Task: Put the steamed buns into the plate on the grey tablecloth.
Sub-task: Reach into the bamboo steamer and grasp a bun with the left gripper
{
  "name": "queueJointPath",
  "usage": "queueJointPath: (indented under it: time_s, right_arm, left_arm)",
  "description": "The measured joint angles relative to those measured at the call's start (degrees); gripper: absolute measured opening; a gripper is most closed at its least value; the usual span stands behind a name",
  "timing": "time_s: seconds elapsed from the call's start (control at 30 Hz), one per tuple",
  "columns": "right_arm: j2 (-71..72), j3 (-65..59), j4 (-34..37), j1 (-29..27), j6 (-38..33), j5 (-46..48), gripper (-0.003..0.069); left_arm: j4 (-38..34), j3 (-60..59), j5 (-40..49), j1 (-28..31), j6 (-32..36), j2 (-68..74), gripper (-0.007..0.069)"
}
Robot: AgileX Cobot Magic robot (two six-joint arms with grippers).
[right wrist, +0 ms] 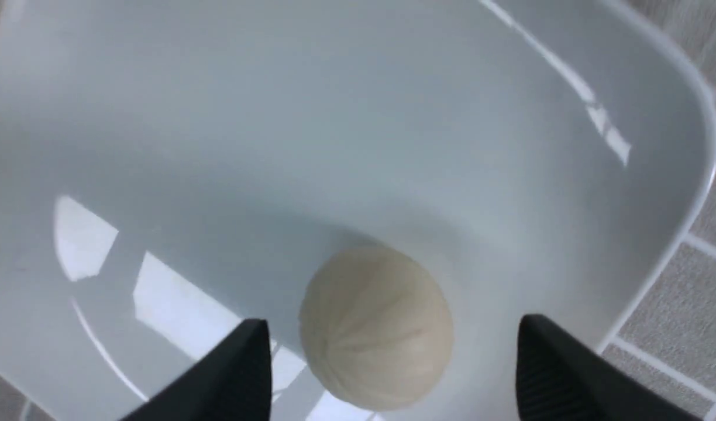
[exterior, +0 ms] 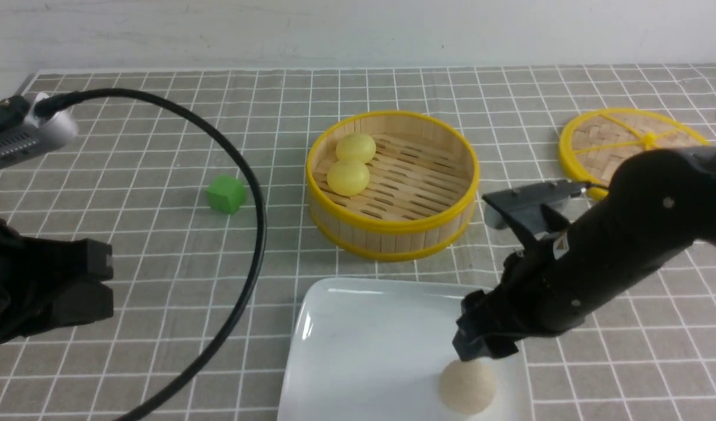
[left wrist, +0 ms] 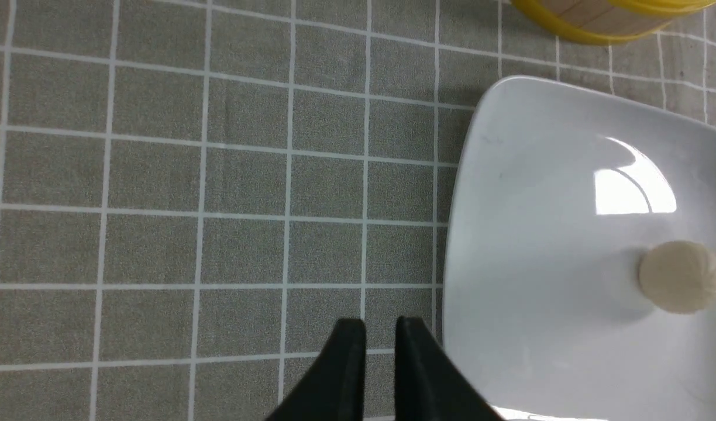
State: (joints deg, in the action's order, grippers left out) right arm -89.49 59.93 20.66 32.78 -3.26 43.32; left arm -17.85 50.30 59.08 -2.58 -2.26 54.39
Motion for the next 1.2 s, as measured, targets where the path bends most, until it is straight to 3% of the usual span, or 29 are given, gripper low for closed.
queueJointPath:
  time_s: [0.07,0.2,0.37,0.4,0.47,0.7,0.73,0.9,1.1,1.2]
  right_arm:
    - [1.4,2.4,-1.8,0.1,0.0,2.3,0.0531]
    - [5.0,9.4,-7.9,0.0,0.0,10.5,0.0405]
    - [11.7,15.4,-16.9,0.0,0.8,20.8,0.0106]
    - [12.0,15.4,-17.1,0.0,0.9,21.1,0.0094]
    - [16.7,14.9,-19.1,0.0,3.6,25.5,-0.0008]
    - [30.6,5.8,-19.9,0.0,7.9,27.8,-0.0015]
    - [35.3,1.7,-19.9,0.0,8.8,27.7,-0.0015]
    - [43.7,-8.1,-19.9,0.0,10.1,24.7,-0.0013]
    - [48.5,-16.4,-19.9,0.0,10.1,22.0,-0.0011]
    - [48.8,-18.6,-19.9,0.0,10.1,21.7,-0.0011]
  left_arm:
    - [0.0,0.0,0.0,0.0,0.1,0.0,0.0109]
    - [-0.1,0.1,0.4,0.0,3.4,0.3,0.0111]
    - [-1.3,3.8,5.0,0.0,6.2,6.4,0.0071]
    - [-1.5,4.0,5.3,0.0,6.3,6.8,0.0066]
    - [-3.8,7.8,6.6,-0.1,8.4,12.5,0.0015]
    - [-5.1,17.6,8.0,-7.1,9.8,24.0,0.0001]
    - [-5.1,21.6,6.4,-11.2,9.2,28.0,0.0001]
    - [-3.1,32.2,1.9,-18.3,2.3,37.8,0.0016]
    - [2.2,47.3,0.9,-21.0,-4.3,50.7,0.0134]
    - [3.6,54.2,1.1,-21.4,-5.8,57.0,0.0237]
